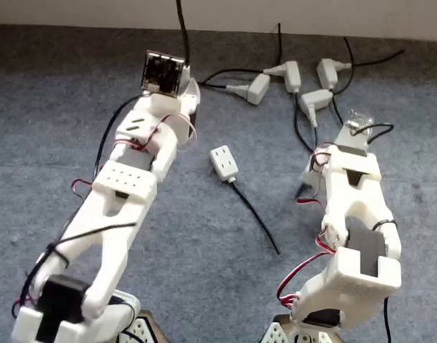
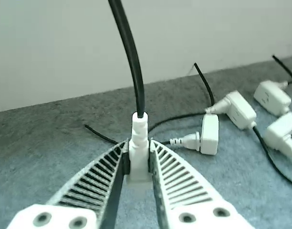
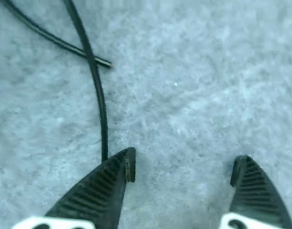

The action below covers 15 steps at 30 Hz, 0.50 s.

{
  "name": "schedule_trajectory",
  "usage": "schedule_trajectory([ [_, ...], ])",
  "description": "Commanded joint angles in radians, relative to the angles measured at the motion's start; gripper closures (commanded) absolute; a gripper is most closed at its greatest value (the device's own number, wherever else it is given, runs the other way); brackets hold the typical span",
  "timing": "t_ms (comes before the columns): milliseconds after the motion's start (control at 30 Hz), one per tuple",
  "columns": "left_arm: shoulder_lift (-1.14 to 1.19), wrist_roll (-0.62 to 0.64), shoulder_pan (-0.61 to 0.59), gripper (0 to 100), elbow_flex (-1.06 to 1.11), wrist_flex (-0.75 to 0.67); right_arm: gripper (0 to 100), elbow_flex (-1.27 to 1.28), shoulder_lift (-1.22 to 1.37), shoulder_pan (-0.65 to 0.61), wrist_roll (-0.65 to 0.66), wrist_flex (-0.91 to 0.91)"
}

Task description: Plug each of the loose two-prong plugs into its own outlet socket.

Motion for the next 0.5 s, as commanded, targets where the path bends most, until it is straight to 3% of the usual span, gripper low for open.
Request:
schedule_trajectory([
  [0,-0.194,0.081,-0.012,99,0.13,-0.028,68.3,-0.038,-0.096,-0.108,0.157,-0.027],
  [67,-0.269,0.175,-0.013,99,0.239,-0.101,68.3,-0.042,-0.113,-0.179,0.232,0.001],
  [233,-0.38,0.377,-0.015,99,0.483,-0.331,68.2,-0.214,-0.091,-0.269,0.239,0.148],
  [467,-0.384,0.446,-0.093,99,0.642,-0.549,68.2,-0.463,0.024,-0.417,0.338,0.3],
])
